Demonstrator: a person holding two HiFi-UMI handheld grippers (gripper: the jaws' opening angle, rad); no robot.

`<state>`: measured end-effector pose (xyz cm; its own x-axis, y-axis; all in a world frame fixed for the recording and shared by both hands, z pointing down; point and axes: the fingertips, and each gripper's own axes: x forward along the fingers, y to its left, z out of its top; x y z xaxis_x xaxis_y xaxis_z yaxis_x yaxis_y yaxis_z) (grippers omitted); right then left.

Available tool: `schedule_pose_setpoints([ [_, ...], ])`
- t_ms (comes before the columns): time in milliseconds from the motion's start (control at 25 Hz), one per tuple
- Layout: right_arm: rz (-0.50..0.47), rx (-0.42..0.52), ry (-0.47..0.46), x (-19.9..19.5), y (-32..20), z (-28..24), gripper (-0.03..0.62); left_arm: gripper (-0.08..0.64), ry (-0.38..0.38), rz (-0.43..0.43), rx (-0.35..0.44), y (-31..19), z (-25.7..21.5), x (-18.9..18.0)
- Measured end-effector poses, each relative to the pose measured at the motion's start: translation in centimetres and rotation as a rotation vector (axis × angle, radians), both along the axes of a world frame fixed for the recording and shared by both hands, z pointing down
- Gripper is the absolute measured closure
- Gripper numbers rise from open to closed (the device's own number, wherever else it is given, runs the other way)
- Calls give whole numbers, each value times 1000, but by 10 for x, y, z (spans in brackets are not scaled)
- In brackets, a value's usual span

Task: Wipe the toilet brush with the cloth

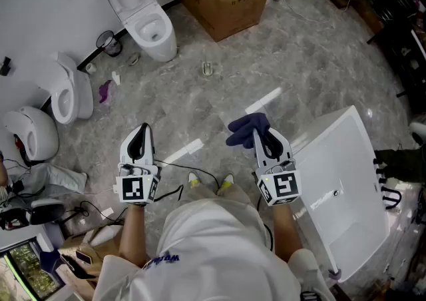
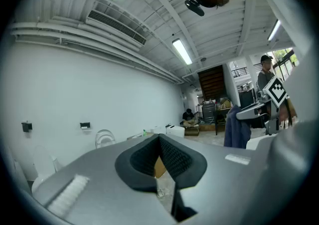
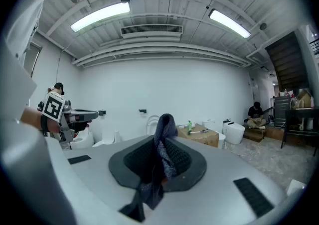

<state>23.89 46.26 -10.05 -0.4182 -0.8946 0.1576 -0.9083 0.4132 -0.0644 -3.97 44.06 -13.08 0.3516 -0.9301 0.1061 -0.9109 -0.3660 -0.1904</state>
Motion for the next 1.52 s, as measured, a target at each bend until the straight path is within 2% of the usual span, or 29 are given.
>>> schedule_pose_setpoints([
  [120,-6,-8,12,21,2,10,546,558,7,-14,-9,4,3,21],
  [280,-49,-37,28,33,3,29,546,558,54,-44,-46,21,15,46],
  [400,-73,-51,14,42,9,37,546,558,31,-14,-71,36,21,77],
  [520,-89,-37,5,43,18,36,546,558,11,19,-88,45,25,92],
  [720,-59,-37,-27,53,25,36,548,558,16,45,-108,42,26,104],
  [920,-11,-51,17,81,39,44,548,558,10,90,-100,36,20,123],
  [1040,9,-59,5,93,42,45,546,558,10,105,-104,33,20,127],
  [1120,21,-64,6,96,41,46,546,558,37,121,-109,32,19,129],
  [1240,27,-68,-6,91,32,47,546,558,85,130,-114,28,22,127],
  [1320,13,-69,-8,81,25,49,546,558,78,126,-116,21,27,121],
  [1440,-11,-64,48,66,7,54,546,558,70,127,-117,1,36,105],
  [1520,8,-68,72,60,-14,57,546,558,76,129,-117,-18,42,90],
])
